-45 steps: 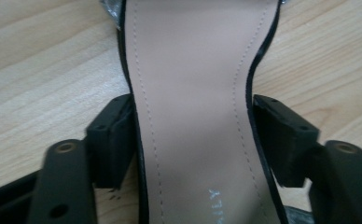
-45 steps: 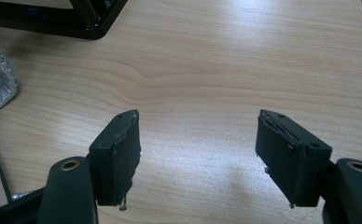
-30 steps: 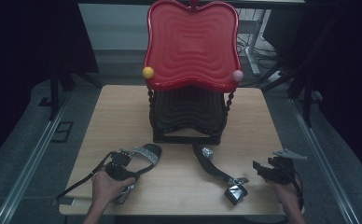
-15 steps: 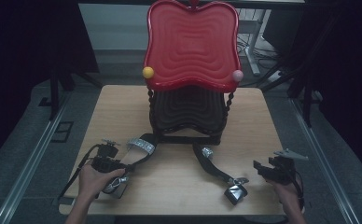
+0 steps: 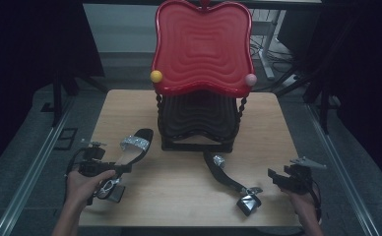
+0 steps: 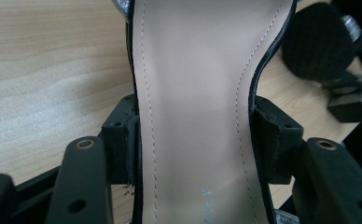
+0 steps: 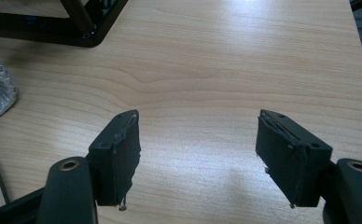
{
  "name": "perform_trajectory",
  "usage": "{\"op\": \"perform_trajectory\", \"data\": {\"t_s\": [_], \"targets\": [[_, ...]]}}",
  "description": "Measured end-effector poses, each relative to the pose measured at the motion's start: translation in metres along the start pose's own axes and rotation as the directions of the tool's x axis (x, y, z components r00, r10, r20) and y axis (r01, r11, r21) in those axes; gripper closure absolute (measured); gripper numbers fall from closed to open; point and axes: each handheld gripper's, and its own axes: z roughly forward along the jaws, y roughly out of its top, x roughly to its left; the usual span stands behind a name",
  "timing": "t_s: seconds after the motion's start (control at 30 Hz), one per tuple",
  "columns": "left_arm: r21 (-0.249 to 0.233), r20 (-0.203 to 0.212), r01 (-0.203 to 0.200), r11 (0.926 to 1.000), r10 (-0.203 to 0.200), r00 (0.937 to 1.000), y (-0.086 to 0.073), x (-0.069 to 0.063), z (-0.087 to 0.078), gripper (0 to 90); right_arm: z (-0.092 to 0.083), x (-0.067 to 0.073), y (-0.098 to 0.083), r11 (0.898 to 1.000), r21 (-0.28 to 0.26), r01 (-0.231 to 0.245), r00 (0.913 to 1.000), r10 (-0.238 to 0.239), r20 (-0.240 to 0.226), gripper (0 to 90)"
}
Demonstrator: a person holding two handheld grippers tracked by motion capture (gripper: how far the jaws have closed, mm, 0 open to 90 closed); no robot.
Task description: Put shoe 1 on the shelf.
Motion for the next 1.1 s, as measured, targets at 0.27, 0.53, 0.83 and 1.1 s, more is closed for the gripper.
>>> {"op": "perform_trajectory", "data": {"t_s": [0.27, 0.53, 0.83, 1.1], "targets": [[-0.066, 0.059, 0.033, 0.9973, -0.029, 0.9978, 0.009, 0.005, -0.017, 41.7, 0.0, 0.0, 0.0, 1.0, 0.002, -0.004, 1.0, 0.004, -0.001, 30.8], [-0.12, 0.09, 0.05, 0.9915, -0.039, 0.9952, 0.024, 0.005, -0.033, 41.9, 0.0, -0.001, 0.0, 1.0, 0.004, -0.006, 1.0, 0.006, -0.002, 30.8], [-0.154, 0.119, 0.071, 0.9856, -0.053, 0.9915, 0.038, 0.005, -0.042, 42.0, 0.0, -0.002, 0.0, 1.0, 0.004, -0.011, 0.9999, 0.011, -0.003, 30.8], [-0.172, 0.133, 0.072, 0.9824, -0.05, 0.9899, 0.052, 0.004, -0.05, 42.0, 0.001, -0.002, -0.001, 1.0, 0.004, -0.009, 1.0, 0.009, -0.002, 30.8]]}}
